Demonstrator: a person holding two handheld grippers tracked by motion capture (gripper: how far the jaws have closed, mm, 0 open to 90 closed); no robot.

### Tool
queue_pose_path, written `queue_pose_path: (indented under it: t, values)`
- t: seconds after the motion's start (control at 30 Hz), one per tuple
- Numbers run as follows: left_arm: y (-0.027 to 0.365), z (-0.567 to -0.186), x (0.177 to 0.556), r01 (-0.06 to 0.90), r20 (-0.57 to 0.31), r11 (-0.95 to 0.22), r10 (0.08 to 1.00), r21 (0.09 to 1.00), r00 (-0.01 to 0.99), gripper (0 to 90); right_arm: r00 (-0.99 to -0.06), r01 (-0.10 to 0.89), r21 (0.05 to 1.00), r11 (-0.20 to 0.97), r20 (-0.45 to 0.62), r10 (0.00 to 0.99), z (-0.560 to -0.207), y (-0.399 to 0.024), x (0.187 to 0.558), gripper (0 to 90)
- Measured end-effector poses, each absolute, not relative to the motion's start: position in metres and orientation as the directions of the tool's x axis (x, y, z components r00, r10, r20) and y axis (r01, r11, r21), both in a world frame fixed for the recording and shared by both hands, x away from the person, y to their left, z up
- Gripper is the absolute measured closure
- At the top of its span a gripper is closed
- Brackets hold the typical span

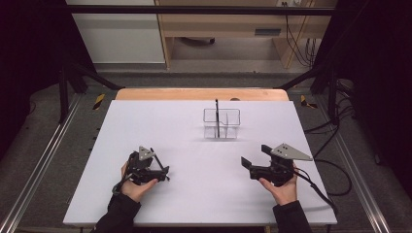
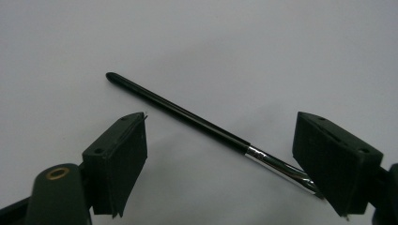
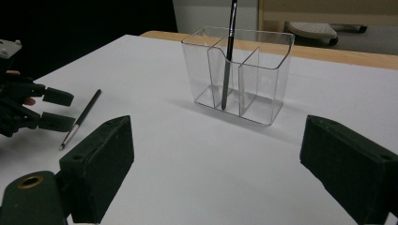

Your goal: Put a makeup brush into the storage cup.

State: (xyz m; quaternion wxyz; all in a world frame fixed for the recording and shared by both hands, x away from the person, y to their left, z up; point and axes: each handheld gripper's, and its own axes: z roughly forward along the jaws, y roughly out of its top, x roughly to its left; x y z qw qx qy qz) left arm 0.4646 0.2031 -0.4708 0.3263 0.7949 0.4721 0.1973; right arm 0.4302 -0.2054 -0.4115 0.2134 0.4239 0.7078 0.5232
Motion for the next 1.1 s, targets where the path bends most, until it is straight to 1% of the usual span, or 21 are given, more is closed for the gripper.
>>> queue_pose_path:
  t: [0.3,0.47,0.67,0.93,1.03,1.1]
  values:
    - [0.1959,-0.4772,0.4649,0.636,0.006,-0.361,0.873,0.682,0.488,28.2,-0.550,0.377,0.922,0.088,0.146,0.822,-0.4116,-0.2052,0.4306,10.7]
    - [0.1947,-0.4772,0.4638,0.634,0.016,-0.362,0.876,0.683,0.482,30.4,-0.549,0.382,0.920,0.091,0.146,0.823,-0.4124,-0.2043,0.4309,10.8]
    - [0.1947,-0.4765,0.4624,0.631,0.016,-0.370,0.870,0.682,0.492,36.5,-0.545,0.383,0.919,0.094,0.143,0.826,-0.4121,-0.2047,0.4305,10.7]
    - [0.1976,-0.4742,0.4614,0.639,0.014,-0.371,0.871,0.674,0.491,46.8,-0.547,0.382,0.919,0.093,0.144,0.825,-0.4116,-0.2051,0.4300,10.7]
    - [0.2005,-0.4733,0.4613,0.643,0.007,-0.370,0.870,0.670,0.494,53.9,-0.546,0.383,0.919,0.096,0.142,0.825,-0.4121,-0.2047,0.4303,10.7]
    - [0.2019,-0.4728,0.4613,0.645,0.001,-0.368,0.869,0.670,0.494,56.6,-0.547,0.384,0.918,0.098,0.141,0.825,-0.4126,-0.2042,0.4305,10.7]
